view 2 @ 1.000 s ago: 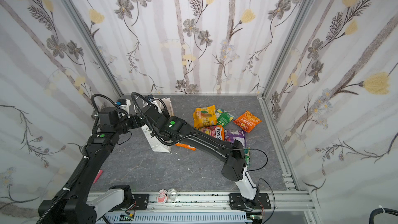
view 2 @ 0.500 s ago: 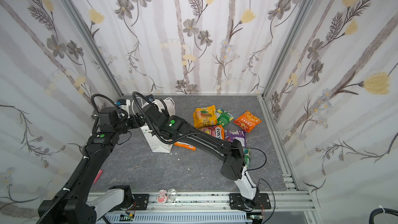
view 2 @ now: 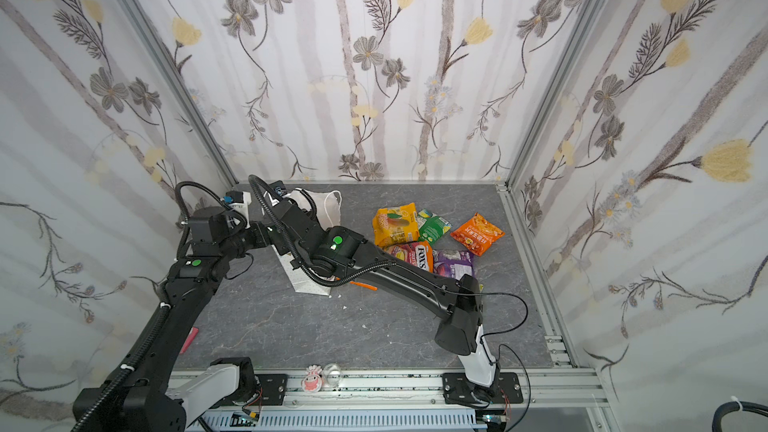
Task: Place the snacks into the paper bag
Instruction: 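Withdraw the right gripper from the paper bag toward the remaining snacks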
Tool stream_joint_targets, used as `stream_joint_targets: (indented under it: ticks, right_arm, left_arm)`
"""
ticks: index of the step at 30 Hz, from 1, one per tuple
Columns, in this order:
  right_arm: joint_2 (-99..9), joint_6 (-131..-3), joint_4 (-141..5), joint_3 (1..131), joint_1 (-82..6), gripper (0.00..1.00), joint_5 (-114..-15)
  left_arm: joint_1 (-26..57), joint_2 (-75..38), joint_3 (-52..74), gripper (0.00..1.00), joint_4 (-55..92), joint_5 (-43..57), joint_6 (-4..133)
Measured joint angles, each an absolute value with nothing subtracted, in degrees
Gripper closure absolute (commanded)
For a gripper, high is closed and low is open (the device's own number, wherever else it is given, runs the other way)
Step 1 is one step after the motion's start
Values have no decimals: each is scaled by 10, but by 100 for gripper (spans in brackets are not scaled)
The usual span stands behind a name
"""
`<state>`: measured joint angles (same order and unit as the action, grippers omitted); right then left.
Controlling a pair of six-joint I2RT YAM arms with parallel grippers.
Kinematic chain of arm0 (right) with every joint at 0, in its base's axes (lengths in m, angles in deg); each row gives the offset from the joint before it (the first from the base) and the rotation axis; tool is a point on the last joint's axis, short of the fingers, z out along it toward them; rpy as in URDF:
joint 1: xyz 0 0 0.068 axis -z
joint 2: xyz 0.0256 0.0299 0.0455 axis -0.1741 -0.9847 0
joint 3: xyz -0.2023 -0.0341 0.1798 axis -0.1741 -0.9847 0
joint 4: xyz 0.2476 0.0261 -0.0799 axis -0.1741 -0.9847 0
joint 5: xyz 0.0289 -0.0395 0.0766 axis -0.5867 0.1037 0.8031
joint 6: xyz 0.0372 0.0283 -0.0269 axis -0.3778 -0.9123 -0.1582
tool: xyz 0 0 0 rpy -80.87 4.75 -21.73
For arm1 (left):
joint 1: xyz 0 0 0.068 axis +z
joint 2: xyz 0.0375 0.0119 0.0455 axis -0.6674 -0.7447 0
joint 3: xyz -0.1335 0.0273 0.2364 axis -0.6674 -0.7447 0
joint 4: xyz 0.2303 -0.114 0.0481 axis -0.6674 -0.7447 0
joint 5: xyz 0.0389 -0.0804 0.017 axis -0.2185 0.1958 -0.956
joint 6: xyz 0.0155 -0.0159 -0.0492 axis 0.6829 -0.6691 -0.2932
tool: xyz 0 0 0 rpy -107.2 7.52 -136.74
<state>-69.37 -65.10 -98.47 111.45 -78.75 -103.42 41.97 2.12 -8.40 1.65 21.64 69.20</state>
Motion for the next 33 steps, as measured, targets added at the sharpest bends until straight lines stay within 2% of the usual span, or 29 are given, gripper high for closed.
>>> stream_joint_targets:
  ticks: [5, 9, 16, 20, 25, 30, 33]
  right_arm:
    - [-655, -650, -986, 1107, -804, 78, -1027]
    - [-586, -662, -988, 1033, -807, 77, -1009]
    - [-321, -684, -868, 657, -784, 76, -948]
    - [-237, -718, -805, 498, -744, 78, -925]
    - [-204, -764, -739, 378, -708, 77, -874]
    - [-219, -809, -706, 312, -663, 76, -838]
    - [-226, -820, -698, 285, -655, 76, -820]
  left_arm:
    - [420, 27, -80, 23, 17, 218, 692]
    - [420, 23, -66, 21, 17, 218, 694]
    - [420, 0, -33, 21, 3, 215, 694]
    - [420, -9, -30, 22, 0, 207, 695]
    - [420, -4, -43, 22, 0, 206, 699]
    - [420, 22, -67, 24, 1, 207, 705]
    - [420, 34, -70, 31, 6, 200, 706]
